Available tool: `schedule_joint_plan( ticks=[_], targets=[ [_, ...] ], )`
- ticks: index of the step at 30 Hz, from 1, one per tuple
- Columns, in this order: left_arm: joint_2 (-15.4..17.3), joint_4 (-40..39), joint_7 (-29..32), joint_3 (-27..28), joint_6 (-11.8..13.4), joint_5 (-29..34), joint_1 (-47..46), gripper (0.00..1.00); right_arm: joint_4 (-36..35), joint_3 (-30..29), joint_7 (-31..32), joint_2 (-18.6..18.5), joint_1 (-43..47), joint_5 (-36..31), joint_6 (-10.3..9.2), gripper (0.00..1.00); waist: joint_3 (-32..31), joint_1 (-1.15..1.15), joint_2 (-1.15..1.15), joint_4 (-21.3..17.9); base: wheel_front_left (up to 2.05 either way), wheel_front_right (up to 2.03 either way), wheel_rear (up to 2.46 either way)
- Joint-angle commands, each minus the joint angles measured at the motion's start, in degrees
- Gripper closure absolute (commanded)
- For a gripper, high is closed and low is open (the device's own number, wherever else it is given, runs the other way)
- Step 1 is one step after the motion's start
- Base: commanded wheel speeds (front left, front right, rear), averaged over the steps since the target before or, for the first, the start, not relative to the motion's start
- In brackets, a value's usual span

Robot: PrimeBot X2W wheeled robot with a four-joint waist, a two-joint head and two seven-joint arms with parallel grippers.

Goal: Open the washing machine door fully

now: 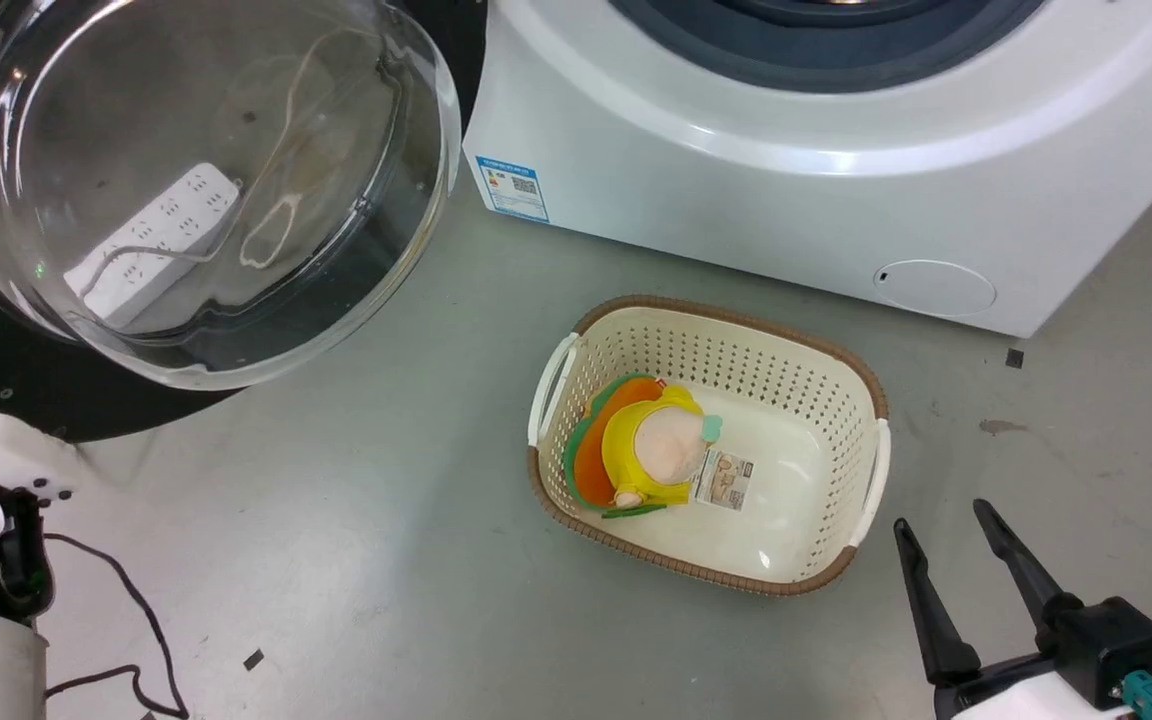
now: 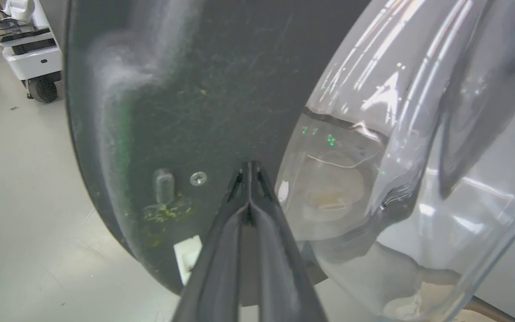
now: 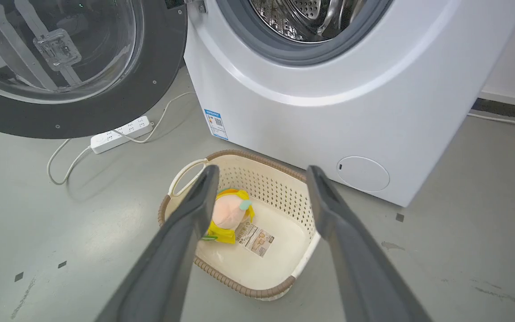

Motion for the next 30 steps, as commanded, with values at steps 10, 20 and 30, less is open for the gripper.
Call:
schedule_joint_plan(
  ticks=[10,20,30],
  targets=[
    [-1.99,-4.42,-3.57,-4.22,-1.31,4.23,3.62,1.0,2.55,-1.38,-2.03,0.99,-0.15,0.11,0.05,0.0,-7.49,-0.01,0.0,-2.36,0.0,0.0,0.0],
    [-9.88,-21.66,-3.02,-11.87,-0.94,7.39,17.7,1.0,4.11,-3.78,-4.0,1.82,0.73,-0.5,0.05,0.0,-16.55,-0.01,0.0,-8.95,0.0,0.0,0.0],
    [-14.75,-26.51,-1.96,-18.85,0.48,9.55,27.74,1.0,3.97,-4.54,-4.06,2.34,3.1,-0.16,0.05,0.0,-19.43,-0.01,0.0,-15.19,0.0,0.0,0.0]
  ],
)
